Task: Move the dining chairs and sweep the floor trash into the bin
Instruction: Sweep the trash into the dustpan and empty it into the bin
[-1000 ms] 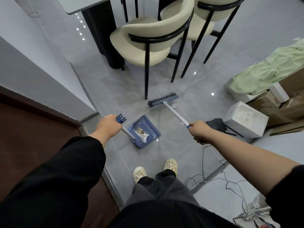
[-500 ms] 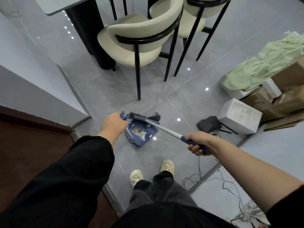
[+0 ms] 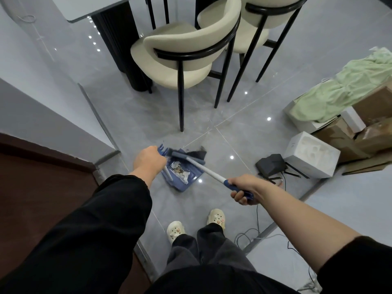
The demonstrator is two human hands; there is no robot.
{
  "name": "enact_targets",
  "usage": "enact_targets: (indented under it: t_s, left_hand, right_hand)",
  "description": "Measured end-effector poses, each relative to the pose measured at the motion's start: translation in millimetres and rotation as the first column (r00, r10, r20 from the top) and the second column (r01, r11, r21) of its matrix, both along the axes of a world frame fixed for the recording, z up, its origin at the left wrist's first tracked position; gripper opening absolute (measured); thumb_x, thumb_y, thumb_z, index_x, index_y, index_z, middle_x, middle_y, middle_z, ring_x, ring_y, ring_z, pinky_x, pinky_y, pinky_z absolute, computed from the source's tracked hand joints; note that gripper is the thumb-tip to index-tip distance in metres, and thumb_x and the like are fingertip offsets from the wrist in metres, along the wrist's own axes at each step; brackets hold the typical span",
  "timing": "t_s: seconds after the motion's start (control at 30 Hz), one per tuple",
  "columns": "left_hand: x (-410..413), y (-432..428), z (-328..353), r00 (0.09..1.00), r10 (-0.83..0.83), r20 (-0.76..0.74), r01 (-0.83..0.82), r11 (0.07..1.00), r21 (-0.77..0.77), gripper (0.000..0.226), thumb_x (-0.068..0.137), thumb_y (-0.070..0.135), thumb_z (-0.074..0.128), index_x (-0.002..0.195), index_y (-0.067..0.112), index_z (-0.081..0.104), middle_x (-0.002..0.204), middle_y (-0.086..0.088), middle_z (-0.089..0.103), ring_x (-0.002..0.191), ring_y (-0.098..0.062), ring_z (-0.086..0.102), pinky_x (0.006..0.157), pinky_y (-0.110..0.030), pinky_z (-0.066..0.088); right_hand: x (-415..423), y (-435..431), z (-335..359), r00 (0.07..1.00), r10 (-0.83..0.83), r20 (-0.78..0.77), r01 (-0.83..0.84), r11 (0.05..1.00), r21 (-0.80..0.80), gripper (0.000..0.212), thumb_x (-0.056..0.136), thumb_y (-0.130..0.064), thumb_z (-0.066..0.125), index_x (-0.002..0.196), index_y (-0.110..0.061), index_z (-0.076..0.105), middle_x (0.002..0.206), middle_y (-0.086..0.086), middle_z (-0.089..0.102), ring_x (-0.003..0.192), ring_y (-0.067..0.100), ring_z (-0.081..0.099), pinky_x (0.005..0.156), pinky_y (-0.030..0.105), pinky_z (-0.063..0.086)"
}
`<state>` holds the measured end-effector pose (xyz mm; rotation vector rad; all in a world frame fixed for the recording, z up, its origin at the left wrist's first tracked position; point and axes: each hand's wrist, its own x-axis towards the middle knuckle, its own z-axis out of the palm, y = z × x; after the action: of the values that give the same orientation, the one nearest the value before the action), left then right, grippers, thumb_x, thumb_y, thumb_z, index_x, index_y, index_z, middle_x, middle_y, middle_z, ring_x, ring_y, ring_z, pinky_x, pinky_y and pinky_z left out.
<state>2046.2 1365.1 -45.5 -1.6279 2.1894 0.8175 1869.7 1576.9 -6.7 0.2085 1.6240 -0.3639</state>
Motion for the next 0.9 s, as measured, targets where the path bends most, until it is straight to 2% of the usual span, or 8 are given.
enact_targets:
  t_s: [0.07, 0.13, 0.33, 0.47, 0.6, 0.73, 0.8, 0.9]
  left_hand:
    - [0.2, 0.7, 2.6, 1.000, 0.000, -0.001, 0.000, 1.000, 0.006, 0.008, 0.086, 0.012, 0.049, 0.091, 0.010, 0.055, 0.096, -0.015, 0.061, 0.084, -0.033, 0.055, 0.069, -0.031, 0.044]
    - [1.8, 0.2, 5.3, 1.000, -0.005, -0.006, 0.005, 1.000, 0.025, 0.004, 0.087, 0.013, 0.049, 0.086, 0.011, 0.052, 0.093, -0.013, 0.059, 0.087, -0.033, 0.056, 0.071, -0.031, 0.045]
    - [45.8, -6.3, 5.7, 0.999, 0.039, 0.005, -0.039, 0.999, 0.021, 0.007, 0.087, 0.014, 0.050, 0.087, 0.011, 0.055, 0.098, -0.015, 0.063, 0.084, -0.032, 0.056, 0.068, -0.029, 0.041]
    - [80.2, -8.7, 3.1, 0.990, 0.144, 0.008, -0.144, 0.989, 0.016, 0.017, 0.085, 0.013, 0.051, 0.095, 0.005, 0.062, 0.104, -0.017, 0.064, 0.092, -0.034, 0.058, 0.068, -0.028, 0.039]
    - [109.3, 3.1, 5.6, 0.952, 0.306, 0.019, -0.306, 0.952, 0.008, 0.017, 0.085, 0.016, 0.052, 0.093, 0.008, 0.064, 0.104, -0.016, 0.065, 0.096, -0.035, 0.061, 0.068, -0.028, 0.040]
    - [124.1, 32.6, 9.0, 0.863, 0.505, 0.016, -0.506, 0.862, 0.036, 0.020, 0.081, 0.022, 0.056, 0.095, 0.011, 0.067, 0.099, -0.012, 0.067, 0.094, -0.033, 0.063, 0.073, -0.029, 0.048]
    - [130.8, 51.7, 9.3, 0.800, 0.601, -0.010, -0.600, 0.799, 0.040, 0.025, 0.080, 0.031, 0.056, 0.094, 0.014, 0.068, 0.103, -0.011, 0.069, 0.096, -0.031, 0.064, 0.076, -0.030, 0.050]
    - [128.9, 91.3, 17.1, 0.733, 0.679, 0.050, -0.679, 0.734, -0.022, 0.020, 0.088, 0.032, 0.056, 0.088, 0.015, 0.067, 0.098, -0.012, 0.069, 0.092, -0.033, 0.063, 0.068, -0.028, 0.042]
  right_hand:
    - [2.8, 4.3, 6.2, 0.999, -0.033, 0.037, 0.033, 0.999, -0.014, 0.022, 0.100, -0.030, 0.045, 0.098, -0.008, 0.049, 0.058, 0.001, 0.042, 0.028, 0.004, 0.031, 0.028, 0.013, 0.027]
    - [0.9, 5.2, 17.6, 1.000, -0.012, 0.008, 0.012, 0.999, -0.044, 0.024, 0.100, -0.030, 0.045, 0.113, -0.011, 0.051, 0.058, 0.002, 0.044, 0.030, 0.004, 0.031, 0.029, 0.014, 0.027]
    - [6.0, -17.4, 53.5, 0.904, 0.342, -0.257, -0.379, 0.918, -0.113, 0.022, 0.100, -0.028, 0.037, 0.117, -0.035, 0.048, 0.065, 0.004, 0.044, 0.042, 0.010, 0.033, 0.035, 0.014, 0.029]
    - [10.9, -61.9, 39.0, 0.827, 0.455, -0.331, -0.513, 0.851, -0.114, 0.033, 0.100, -0.027, 0.037, 0.130, -0.025, 0.051, 0.067, 0.006, 0.045, 0.043, 0.012, 0.034, 0.037, 0.013, 0.030]
    - [25.8, -113.0, 11.2, 0.750, 0.566, -0.342, -0.628, 0.771, -0.102, 0.035, 0.097, -0.025, 0.040, 0.129, -0.017, 0.052, 0.064, 0.005, 0.043, 0.040, 0.012, 0.034, 0.038, 0.014, 0.030]
    - [32.4, -158.3, -15.6, 0.603, 0.721, -0.340, -0.789, 0.602, -0.124, 0.022, 0.097, -0.023, 0.040, 0.109, -0.007, 0.050, 0.063, 0.007, 0.038, 0.040, 0.016, 0.033, 0.042, 0.014, 0.028]
    - [33.6, -170.6, -29.1, 0.479, 0.811, -0.336, -0.874, 0.475, -0.099, 0.021, 0.096, -0.014, 0.034, 0.110, -0.005, 0.048, 0.068, 0.010, 0.042, 0.043, 0.017, 0.036, 0.039, 0.013, 0.032]
    - [19.2, -171.5, -49.6, 0.200, 0.911, -0.361, -0.977, 0.214, -0.002, 0.035, 0.097, -0.009, 0.032, 0.128, -0.004, 0.047, 0.076, 0.014, 0.047, 0.046, 0.021, 0.047, 0.035, 0.020, 0.040]
